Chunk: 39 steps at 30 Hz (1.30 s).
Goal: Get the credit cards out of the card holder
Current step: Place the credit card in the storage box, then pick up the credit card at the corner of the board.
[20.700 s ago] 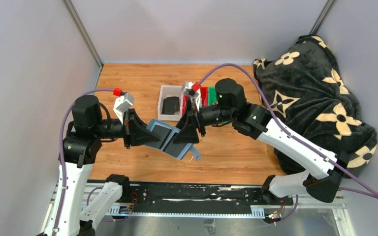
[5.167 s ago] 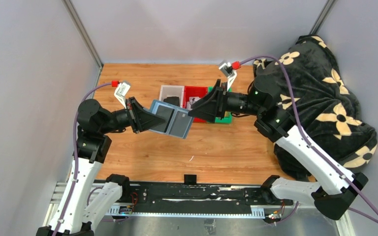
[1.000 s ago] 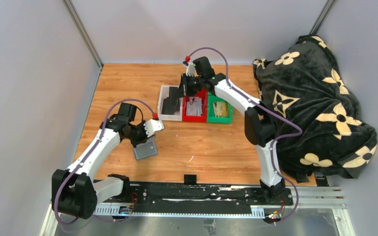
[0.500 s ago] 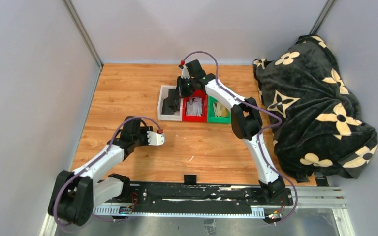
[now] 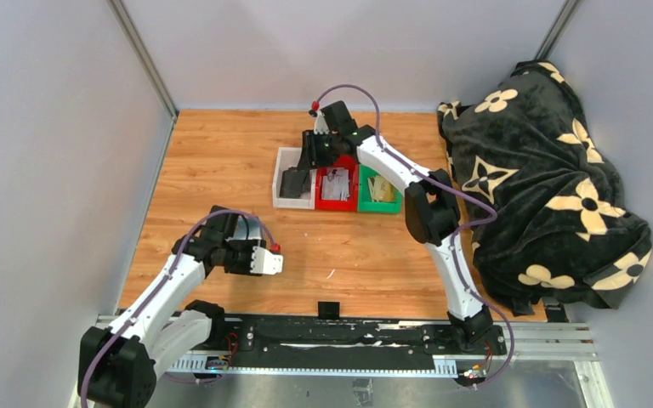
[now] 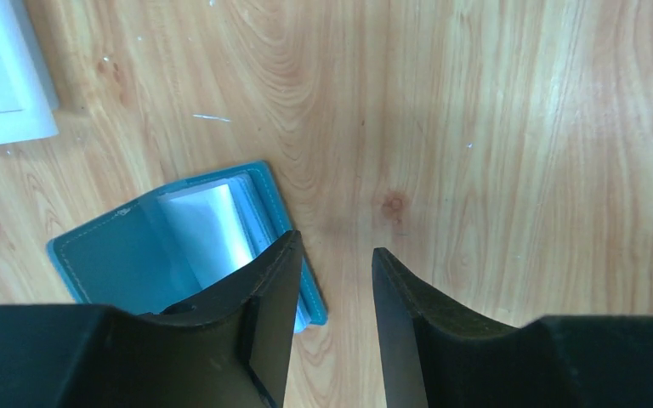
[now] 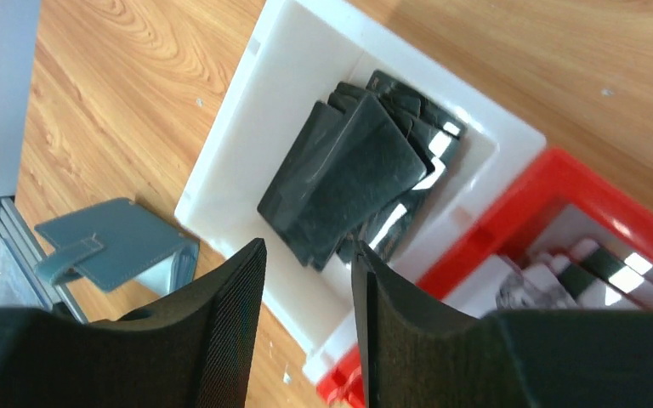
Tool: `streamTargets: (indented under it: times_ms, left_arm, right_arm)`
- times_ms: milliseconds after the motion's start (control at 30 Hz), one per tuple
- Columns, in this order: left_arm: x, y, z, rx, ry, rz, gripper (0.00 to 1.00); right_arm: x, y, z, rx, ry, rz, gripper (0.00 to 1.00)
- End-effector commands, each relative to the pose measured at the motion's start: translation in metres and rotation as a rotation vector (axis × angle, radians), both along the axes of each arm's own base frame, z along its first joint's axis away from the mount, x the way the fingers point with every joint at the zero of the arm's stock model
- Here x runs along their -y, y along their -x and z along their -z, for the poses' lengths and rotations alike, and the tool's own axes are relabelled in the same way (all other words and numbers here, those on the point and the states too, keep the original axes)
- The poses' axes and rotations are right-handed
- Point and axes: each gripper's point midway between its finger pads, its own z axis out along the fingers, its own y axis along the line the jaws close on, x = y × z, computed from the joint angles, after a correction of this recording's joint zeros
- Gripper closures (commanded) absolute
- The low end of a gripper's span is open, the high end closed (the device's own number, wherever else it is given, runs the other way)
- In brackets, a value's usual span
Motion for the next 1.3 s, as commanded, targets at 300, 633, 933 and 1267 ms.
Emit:
streamTargets:
  times_ms: [300,633,933,1267]
  left_arm:
    - [0.029,0.0,-0.097,-0.097,0.281,-0.272,0.1]
    - [0.024,-0.002,-0.13,-0.137,0.382,-0.445,0.0]
    - [0.02,-0.02,-0.14,-0.206,0.402,-0.544,0.0]
    - [0.015,-0.026,-0.14,-0.239,0.417,-0.598,0.0]
  right_arm:
    - [0.04,0.164,-0.1,0.275,0.009,-0.339,0.38]
    - [0.079,0.327,-0.058,0.418,-0.075,-0.625,0.25]
    - [0.078,0.367,-0.004,0.335,-0.014,-0.784,0.26]
    - [0.068,0.376,0.028,0.259,0.048,-0.881,0.35]
